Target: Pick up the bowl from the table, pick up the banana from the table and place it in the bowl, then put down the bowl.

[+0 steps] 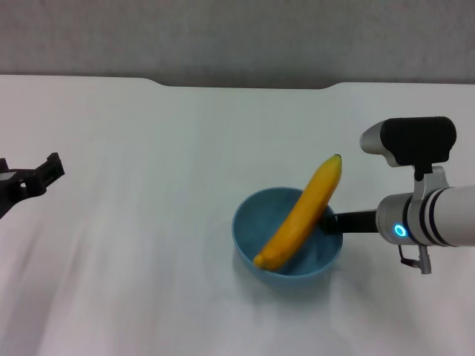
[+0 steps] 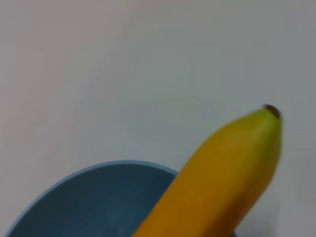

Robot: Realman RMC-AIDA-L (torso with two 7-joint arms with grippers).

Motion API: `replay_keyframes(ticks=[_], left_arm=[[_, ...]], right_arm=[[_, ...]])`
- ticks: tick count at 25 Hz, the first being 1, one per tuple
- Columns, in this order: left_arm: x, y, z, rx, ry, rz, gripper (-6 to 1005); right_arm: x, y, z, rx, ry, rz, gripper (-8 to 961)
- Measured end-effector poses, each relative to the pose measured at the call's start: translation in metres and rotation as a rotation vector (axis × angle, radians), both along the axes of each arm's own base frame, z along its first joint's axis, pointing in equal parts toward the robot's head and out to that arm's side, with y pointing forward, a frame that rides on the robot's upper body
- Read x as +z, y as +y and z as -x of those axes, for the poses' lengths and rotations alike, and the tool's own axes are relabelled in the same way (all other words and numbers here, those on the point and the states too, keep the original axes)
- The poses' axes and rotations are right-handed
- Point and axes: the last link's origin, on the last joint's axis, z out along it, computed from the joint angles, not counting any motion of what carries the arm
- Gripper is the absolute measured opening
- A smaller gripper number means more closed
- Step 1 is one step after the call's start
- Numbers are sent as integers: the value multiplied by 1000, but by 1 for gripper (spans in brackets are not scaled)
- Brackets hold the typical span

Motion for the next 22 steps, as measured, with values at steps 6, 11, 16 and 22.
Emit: replay_keyframes(ticks=[6, 11, 16, 22], left_arm=[[0, -3, 1, 4, -1, -2, 872], [2, -5, 3, 10, -1, -8, 875], [3, -8, 5, -1, 0, -22, 874], [6, -21, 9, -89, -14, -103, 870]], right_arm=[[2, -5, 6, 39, 16, -10, 138], [16, -17, 14, 108, 54, -57, 277], [27, -29, 8, 124, 44, -84, 471], [52, -36, 3, 201, -5, -227, 717]])
